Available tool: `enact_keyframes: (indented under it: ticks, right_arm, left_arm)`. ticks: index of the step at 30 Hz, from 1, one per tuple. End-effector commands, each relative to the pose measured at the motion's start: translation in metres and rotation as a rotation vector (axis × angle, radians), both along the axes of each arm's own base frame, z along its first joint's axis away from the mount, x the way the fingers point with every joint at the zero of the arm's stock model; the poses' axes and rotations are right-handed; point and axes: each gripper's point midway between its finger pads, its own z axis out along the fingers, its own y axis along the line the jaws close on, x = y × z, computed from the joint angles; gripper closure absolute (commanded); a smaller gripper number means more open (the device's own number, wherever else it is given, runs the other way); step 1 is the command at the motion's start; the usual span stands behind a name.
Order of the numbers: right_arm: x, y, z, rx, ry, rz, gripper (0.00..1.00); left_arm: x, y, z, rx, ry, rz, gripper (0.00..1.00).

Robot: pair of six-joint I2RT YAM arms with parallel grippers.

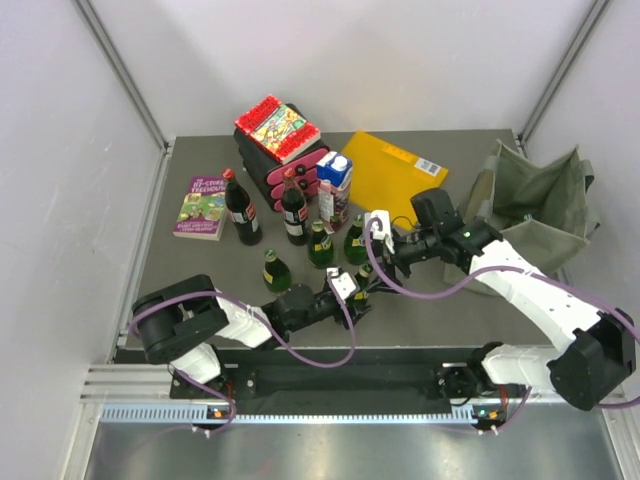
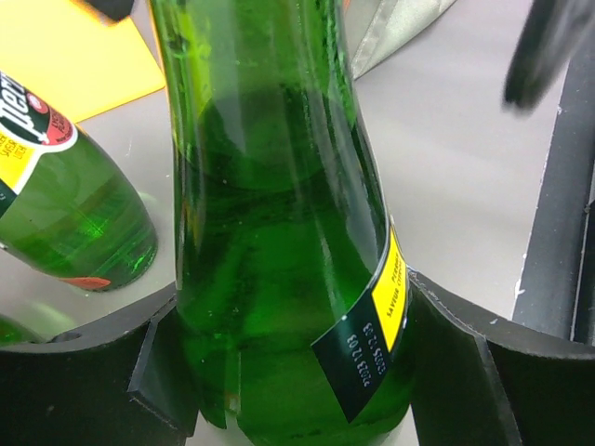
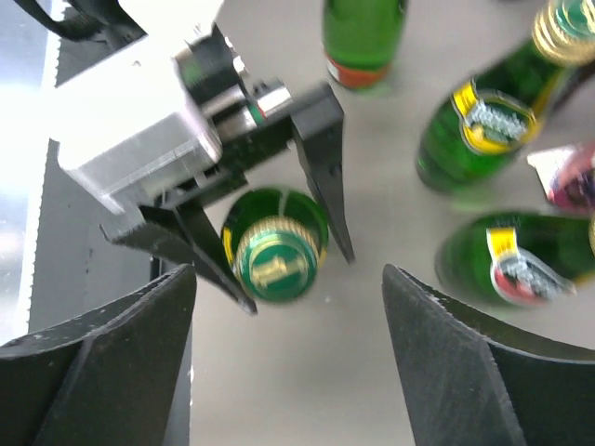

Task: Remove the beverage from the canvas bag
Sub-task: Place the drink at the center of the board.

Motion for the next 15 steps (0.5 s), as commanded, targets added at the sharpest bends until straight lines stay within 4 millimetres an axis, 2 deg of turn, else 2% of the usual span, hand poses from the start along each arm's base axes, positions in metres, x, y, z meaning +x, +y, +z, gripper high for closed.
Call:
enact_keyframes:
  ticks: [1, 3, 6, 7, 12, 13, 15]
  right_arm:
    - [-0.004, 0.027, 0.033, 0.116, -0.06, 0.104, 0.26]
    - [-0.007, 0.03, 0.032, 0.116, -0.051, 0.117, 0.29]
    - [-0.01, 0.032, 0.03, 0.113, -0.045, 0.132, 0.41]
    - [-0.011, 0.031, 0.029, 0.111, -0.042, 0.136, 0.5]
    - [-0.015, 0.031, 0.028, 0.109, -0.036, 0.146, 0.75]
    - [-0.016, 0.032, 0.029, 0.111, -0.032, 0.149, 0.86]
    - [-0.014, 0.033, 0.034, 0.121, -0.035, 0.135, 0.98]
  left_arm:
    - [0.004, -0.013, 0.086, -0.282, -0.134, -0.016, 1.0]
    - [0.004, -0.015, 0.088, -0.287, -0.134, -0.019, 1.0]
    - [0.004, -0.016, 0.088, -0.291, -0.132, -0.023, 1.0]
    - [0.005, -0.016, 0.089, -0.294, -0.136, -0.021, 1.0]
    - [0.004, -0.017, 0.089, -0.294, -0.134, -0.026, 1.0]
    - [0.005, -0.018, 0.088, -0.291, -0.132, -0.026, 1.0]
    - [0.005, -0.018, 0.087, -0.289, -0.126, -0.026, 1.0]
